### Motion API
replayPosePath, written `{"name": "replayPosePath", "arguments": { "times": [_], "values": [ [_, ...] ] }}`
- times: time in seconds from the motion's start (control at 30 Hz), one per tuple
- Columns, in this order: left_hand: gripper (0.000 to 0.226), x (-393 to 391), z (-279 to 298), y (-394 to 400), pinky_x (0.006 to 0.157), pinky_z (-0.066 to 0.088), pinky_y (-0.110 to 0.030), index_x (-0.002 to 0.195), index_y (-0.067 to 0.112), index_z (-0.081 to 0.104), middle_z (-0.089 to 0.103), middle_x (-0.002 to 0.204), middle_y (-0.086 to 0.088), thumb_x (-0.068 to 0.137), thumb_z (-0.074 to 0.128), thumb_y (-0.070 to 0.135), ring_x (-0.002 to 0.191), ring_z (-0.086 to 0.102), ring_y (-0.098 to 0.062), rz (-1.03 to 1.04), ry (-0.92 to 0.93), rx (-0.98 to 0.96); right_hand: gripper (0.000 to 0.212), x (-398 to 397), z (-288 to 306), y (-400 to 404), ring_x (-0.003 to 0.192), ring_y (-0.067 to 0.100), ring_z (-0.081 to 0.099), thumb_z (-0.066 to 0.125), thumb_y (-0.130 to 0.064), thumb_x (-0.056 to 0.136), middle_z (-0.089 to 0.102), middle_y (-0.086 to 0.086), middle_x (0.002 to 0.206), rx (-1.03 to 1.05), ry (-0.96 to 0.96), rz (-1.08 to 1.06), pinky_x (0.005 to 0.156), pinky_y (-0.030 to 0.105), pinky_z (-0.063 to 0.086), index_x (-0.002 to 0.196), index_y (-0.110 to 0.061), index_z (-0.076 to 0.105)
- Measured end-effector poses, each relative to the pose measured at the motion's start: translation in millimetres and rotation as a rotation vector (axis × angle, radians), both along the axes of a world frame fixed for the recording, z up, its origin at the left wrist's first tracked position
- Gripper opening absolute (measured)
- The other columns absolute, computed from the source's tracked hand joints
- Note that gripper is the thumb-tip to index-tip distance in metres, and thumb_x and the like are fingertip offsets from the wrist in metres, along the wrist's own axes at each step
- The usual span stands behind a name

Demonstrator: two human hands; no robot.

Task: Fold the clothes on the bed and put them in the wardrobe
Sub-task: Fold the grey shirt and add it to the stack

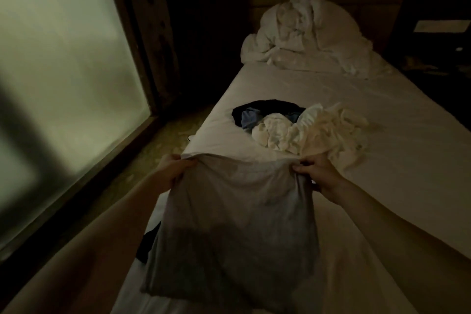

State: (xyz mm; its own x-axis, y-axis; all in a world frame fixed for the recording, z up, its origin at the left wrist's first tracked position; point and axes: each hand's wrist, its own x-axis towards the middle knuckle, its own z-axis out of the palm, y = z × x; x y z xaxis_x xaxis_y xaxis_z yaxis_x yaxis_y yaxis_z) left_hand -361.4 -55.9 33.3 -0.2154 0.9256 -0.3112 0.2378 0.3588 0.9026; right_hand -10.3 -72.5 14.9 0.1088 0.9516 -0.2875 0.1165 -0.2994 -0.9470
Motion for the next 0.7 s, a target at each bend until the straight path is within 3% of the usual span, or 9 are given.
{"name": "replayPosePath", "arguments": {
  "times": [0.1,0.23,0.33,0.47,0.57,0.63,0.7],
  "values": [
    [0.027,6,-35,25,0.075,0.054,-0.035,0.101,0.001,0.068,0.067,0.096,-0.018,0.082,0.076,0.018,0.084,0.065,-0.029,0.008,0.013,-0.056,0.014,6,-26,20,0.091,0.017,0.06,0.073,-0.011,0.084,0.066,0.004,0.094,-0.066,-0.019,-0.002,0.071,0.031,0.049,0.097,-0.012,0.069],
    [0.014,8,-59,34,0.085,0.055,-0.041,0.088,0.008,0.068,0.068,0.096,-0.018,0.081,0.077,0.017,0.09,0.065,-0.032,0.059,0.051,-0.05,0.017,11,-55,28,0.089,0.016,0.059,0.073,-0.012,0.083,0.065,0.003,0.092,-0.102,-0.006,-0.019,0.072,0.03,0.049,0.1,-0.012,0.069],
    [0.016,9,-57,31,0.085,0.054,-0.039,0.087,0.008,0.068,0.068,0.094,-0.016,0.082,0.076,0.021,0.091,0.065,-0.031,0.054,0.105,-0.034,0.01,9,-63,27,0.082,0.012,0.056,0.072,-0.012,0.085,0.063,0.001,0.089,-0.107,0.036,-0.047,0.077,0.032,0.047,0.09,-0.017,0.065],
    [0.017,20,-41,19,0.079,0.049,-0.037,0.096,0.006,0.064,0.064,0.097,-0.008,0.087,0.067,0.019,0.095,0.061,-0.029,-0.102,0.594,0.167,0.018,13,-55,17,0.093,0.019,0.062,0.072,-0.017,0.086,0.067,0.007,0.103,-0.089,0.092,-0.045,0.075,0.033,0.051,0.103,-0.012,0.067],
    [0.041,42,-29,2,0.098,0.044,-0.044,0.127,0.015,0.055,0.057,0.129,-0.008,0.087,0.064,0.016,0.118,0.053,-0.028,-0.241,0.891,0.307,0.022,26,-44,0,0.092,0.021,0.065,0.068,-0.02,0.09,0.069,0.011,0.106,-0.075,0.105,-0.079,0.073,0.034,0.054,0.109,-0.01,0.065],
    [0.051,65,-21,-11,0.113,0.026,-0.043,0.139,0.02,0.046,0.043,0.147,-0.003,0.091,0.06,0.023,0.136,0.037,-0.024,-0.32,1.082,0.376,0.028,38,-40,-14,0.098,0.023,0.065,0.067,-0.026,0.09,0.068,0.009,0.109,-0.051,-0.046,-0.085,0.08,0.038,0.054,0.114,-0.012,0.063],
    [0.054,94,-20,-25,0.118,0.016,-0.039,0.145,0.021,0.04,0.034,0.154,0.0,0.094,0.052,0.035,0.143,0.027,-0.02,-0.426,1.16,0.4,0.042,53,-34,-30,0.109,0.026,0.061,0.066,-0.032,0.089,0.064,0.006,0.116,-0.02,-0.34,-0.05,0.088,0.038,0.051,0.125,-0.013,0.059]
  ]
}}
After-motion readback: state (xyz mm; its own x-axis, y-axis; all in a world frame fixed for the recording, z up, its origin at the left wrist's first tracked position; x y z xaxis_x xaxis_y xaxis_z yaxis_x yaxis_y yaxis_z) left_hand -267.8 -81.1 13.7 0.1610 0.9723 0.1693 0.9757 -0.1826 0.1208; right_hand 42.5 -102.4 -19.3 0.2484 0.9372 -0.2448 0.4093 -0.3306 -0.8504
